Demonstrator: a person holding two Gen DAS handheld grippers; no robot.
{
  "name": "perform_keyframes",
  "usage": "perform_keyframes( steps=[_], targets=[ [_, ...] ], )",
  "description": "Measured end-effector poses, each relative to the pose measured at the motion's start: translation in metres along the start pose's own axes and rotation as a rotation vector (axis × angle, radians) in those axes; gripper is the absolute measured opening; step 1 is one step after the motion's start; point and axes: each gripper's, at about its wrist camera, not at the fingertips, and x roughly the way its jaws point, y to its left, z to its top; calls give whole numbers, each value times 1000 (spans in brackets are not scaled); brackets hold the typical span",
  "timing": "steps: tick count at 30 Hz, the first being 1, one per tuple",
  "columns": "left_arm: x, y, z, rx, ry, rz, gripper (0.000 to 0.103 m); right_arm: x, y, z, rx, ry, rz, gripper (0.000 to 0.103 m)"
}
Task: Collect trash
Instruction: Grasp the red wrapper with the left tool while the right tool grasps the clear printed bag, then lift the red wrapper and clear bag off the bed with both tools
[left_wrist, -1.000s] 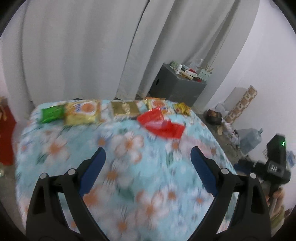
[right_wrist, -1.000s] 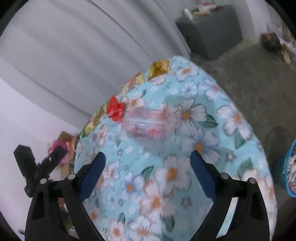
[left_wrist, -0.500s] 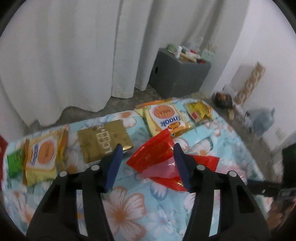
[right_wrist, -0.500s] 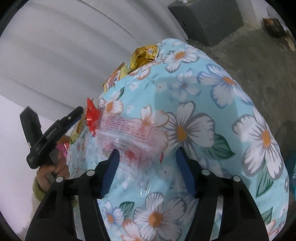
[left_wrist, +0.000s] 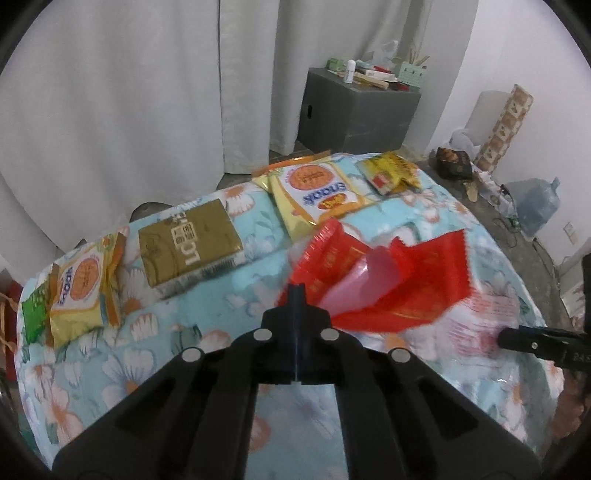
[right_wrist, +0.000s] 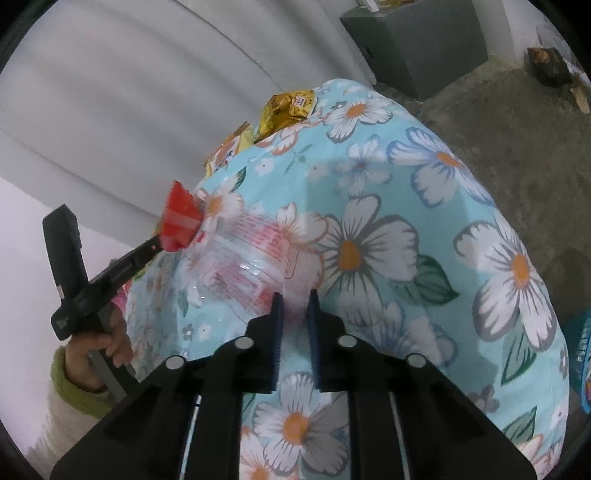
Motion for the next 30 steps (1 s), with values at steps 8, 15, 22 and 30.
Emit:
perform_keyframes(
  steps=[8,15,22,30],
  targets=[
    [-45,-2,-30,-37,-10,-30,0,-29,-4,-21,-15,27,14,10],
    [-43,10,-23,-248,44,-218,16,-40,-14,-36,11,33,33,10],
    [5,37,-15,-636,126,-362,47,-37,-20,-41,31,36,49,10],
    [45,56,-26,-974,123,-446,45,-31,-28,-41,47,46,83,10]
  ],
)
